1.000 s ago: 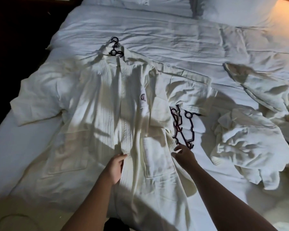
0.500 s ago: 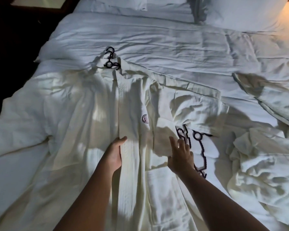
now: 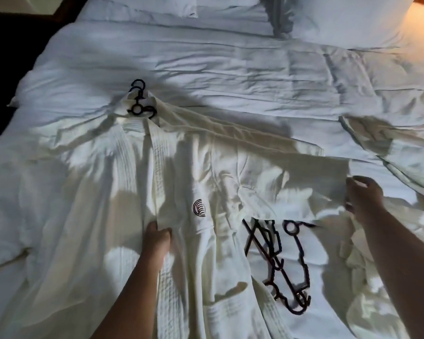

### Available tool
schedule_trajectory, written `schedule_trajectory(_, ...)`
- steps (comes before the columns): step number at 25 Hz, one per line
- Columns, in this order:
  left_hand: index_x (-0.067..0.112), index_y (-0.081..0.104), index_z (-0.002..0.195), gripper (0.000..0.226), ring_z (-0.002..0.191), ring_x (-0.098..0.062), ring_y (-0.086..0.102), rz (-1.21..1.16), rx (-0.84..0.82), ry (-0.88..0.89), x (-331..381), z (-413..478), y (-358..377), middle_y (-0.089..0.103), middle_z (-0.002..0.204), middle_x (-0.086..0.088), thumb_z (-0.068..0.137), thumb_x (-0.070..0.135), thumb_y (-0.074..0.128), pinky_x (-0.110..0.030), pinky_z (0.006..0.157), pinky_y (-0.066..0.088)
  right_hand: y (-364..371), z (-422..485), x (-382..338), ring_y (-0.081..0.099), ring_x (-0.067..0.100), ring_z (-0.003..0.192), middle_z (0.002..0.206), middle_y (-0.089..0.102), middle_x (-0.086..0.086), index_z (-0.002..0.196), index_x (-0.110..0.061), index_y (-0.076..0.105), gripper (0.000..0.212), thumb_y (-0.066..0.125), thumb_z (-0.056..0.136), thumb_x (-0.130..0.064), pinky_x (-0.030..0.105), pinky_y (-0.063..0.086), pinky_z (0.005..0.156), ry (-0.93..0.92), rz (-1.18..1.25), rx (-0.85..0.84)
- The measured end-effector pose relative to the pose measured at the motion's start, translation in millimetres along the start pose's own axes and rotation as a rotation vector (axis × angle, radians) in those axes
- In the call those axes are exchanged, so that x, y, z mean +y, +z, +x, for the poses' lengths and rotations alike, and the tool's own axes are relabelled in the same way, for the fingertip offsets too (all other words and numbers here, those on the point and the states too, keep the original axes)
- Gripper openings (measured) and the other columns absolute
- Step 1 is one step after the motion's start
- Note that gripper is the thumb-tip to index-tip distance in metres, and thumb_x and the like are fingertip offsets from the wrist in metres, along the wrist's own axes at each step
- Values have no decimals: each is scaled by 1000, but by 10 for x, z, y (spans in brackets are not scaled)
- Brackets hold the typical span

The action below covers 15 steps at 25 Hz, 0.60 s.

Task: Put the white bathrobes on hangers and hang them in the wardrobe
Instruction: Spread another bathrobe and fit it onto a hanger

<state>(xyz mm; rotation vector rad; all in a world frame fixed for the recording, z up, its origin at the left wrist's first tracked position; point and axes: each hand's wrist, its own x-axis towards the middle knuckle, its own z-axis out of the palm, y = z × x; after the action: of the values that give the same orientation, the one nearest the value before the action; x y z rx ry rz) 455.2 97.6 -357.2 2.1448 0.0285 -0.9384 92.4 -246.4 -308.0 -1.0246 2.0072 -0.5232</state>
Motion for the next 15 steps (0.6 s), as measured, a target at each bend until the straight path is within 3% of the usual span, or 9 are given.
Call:
schedule_trajectory(2,12,66,106,27,81,-28,65,17,14,6,-66,95,37,71,96,-11,87,-4,56,-32,72,50,60,17,167,65,32,81,99,63,12,106,-17,62,36,78,83,-40,39,55,69,198,-74,-165)
schedule_trajectory(4,9,67,110,30,80,-26,68,33,7,3,-124,162,61,72,94,-12,87,-5,55,-31,71,53,118,-17,297,66,36,94,102,65,13,97,-15,61,22,76,87,-26,39,49,73,199,-325,-272)
schedule_trajectory(6,11,66,108,29,82,-26,68,39,24,12,-106,176,82,71,90,-8,88,-6,55,-32,72,53,138,28,348,68,37,95,107,67,16,102,-15,61,16,69,89,-11,38,51,73,110,-314,-233)
schedule_trajectory(8,15,64,105,30,78,-19,64,49,21,22,-50,148,101,67,85,-2,90,-8,52,-33,76,49,50,109,300,64,34,82,113,61,18,122,-21,58,38,67,90,-3,38,56,66,-21,-120,-127)
schedule_trajectory(10,16,64,107,32,79,-21,62,52,22,13,-40,159,103,66,87,-2,89,-8,52,-34,79,50,-41,192,300,60,32,75,111,62,22,132,-25,54,49,67,89,-5,41,56,64,-95,-94,4)
schedule_trajectory(12,14,66,106,28,87,-27,66,66,19,-11,-73,195,104,70,94,-7,86,-3,55,-39,83,55,-59,261,365,65,36,83,116,65,23,138,-25,49,66,72,77,-14,50,58,77,-56,-183,19)
schedule_trajectory(15,12,68,112,40,89,-30,72,60,-9,-30,-305,393,97,75,96,-7,73,16,56,-51,85,61,170,24,291,50,43,125,142,47,20,140,-31,41,70,63,75,-19,57,40,108,-117,-390,189)
